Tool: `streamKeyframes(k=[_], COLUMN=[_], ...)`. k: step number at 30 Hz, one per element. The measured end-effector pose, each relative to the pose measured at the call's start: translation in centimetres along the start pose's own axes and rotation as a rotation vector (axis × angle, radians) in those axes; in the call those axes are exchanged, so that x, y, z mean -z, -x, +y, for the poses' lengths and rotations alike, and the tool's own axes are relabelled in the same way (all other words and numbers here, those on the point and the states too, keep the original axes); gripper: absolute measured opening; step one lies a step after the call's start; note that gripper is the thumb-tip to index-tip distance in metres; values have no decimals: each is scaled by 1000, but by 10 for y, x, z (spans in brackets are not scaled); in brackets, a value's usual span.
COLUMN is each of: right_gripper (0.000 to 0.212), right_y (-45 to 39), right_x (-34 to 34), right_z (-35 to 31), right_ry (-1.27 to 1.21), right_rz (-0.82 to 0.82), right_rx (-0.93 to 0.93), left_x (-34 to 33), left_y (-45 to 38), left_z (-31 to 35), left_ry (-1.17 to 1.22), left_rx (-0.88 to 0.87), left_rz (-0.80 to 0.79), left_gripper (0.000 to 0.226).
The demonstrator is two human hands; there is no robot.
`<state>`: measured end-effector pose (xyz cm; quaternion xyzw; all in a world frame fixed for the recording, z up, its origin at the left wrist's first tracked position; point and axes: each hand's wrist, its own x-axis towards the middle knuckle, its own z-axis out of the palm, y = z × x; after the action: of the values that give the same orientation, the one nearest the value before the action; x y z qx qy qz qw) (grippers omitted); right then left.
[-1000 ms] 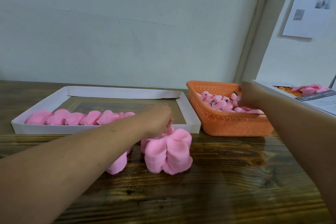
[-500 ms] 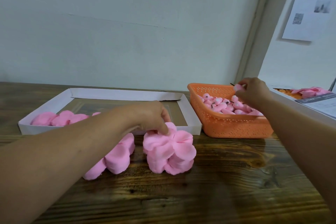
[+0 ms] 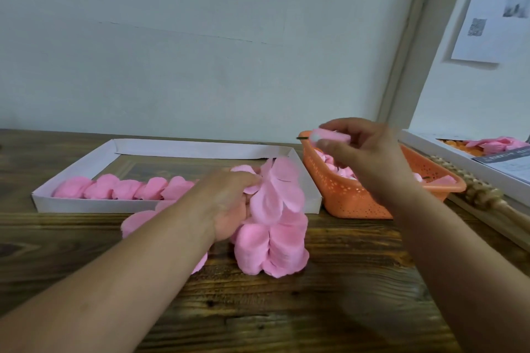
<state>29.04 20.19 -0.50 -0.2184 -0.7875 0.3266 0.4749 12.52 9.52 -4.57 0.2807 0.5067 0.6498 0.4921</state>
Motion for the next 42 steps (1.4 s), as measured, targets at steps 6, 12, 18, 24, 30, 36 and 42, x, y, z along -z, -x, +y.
streamKeyframes(k=[6, 12, 18, 24, 30, 36, 42], right_gripper=[11, 11, 8, 7, 8, 7, 17], right_y=[15, 20, 24, 26, 25, 29, 26], right_x=[-29, -33, -31, -34, -35, -36, -30], right_z=[-7, 5, 6, 8, 13, 15, 14], right_ry=[37, 82, 82, 34, 62, 85, -114], right_rz=[-233, -248, -310, -299, -194, -257, -145], right_rx=[79, 50, 51, 72, 79, 83, 49], left_x=[-2, 2, 4, 6, 8, 7, 9], left_y=[4, 2, 4, 8, 12, 7, 10], left_z=[-9, -15, -17, -18, -20, -25, -22], left_ry=[76, 128, 268, 424, 624, 516, 435], left_rx=[-44, -32, 49, 130, 108, 102, 99], left_rz=[41, 28, -23, -175, -440, -130, -146], left_gripper=[22, 27, 25, 45, 50, 33, 35])
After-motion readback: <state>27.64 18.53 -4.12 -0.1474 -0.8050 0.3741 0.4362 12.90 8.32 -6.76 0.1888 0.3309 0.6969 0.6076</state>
